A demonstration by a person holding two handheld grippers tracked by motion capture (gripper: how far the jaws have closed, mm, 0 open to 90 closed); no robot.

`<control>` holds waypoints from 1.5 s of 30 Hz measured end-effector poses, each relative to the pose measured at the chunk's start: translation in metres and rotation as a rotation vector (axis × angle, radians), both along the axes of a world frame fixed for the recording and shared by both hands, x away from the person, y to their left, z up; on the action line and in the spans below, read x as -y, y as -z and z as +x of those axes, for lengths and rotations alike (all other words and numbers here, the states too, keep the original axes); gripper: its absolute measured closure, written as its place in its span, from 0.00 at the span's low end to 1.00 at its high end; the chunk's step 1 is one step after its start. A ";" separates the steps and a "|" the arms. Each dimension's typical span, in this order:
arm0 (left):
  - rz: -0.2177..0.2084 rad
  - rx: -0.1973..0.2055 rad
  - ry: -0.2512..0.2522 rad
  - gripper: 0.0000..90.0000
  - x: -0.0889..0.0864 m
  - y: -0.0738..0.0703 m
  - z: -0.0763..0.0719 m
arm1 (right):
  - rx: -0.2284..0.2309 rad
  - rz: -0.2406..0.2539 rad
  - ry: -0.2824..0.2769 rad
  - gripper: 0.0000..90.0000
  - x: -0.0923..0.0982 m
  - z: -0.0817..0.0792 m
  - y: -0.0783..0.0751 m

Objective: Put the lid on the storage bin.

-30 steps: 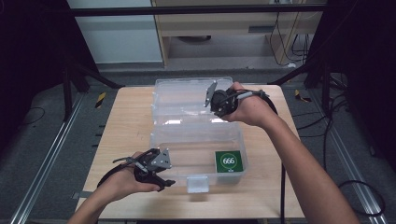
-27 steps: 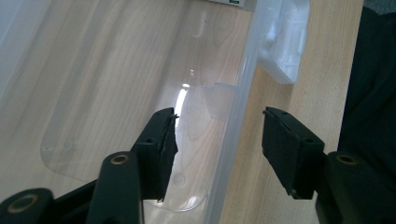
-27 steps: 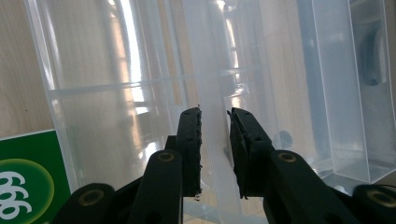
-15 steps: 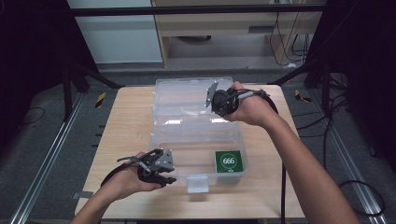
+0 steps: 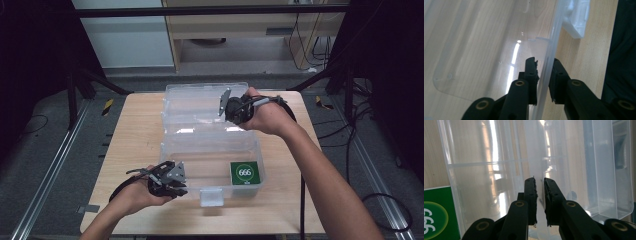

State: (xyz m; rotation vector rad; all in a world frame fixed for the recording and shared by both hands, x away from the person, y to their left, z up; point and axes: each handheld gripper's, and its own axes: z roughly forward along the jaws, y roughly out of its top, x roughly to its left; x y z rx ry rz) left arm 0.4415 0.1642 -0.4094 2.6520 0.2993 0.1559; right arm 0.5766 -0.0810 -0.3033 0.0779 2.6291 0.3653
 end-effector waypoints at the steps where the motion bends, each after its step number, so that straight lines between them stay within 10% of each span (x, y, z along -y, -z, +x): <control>1: 0.008 0.009 0.002 0.89 0.000 0.000 0.000 | 0.003 -0.005 -0.003 0.91 -0.001 -0.001 0.000; 45: -0.031 0.041 -0.051 0.88 -0.002 0.003 0.000 | 0.015 0.030 -0.070 0.96 0.002 -0.033 -0.010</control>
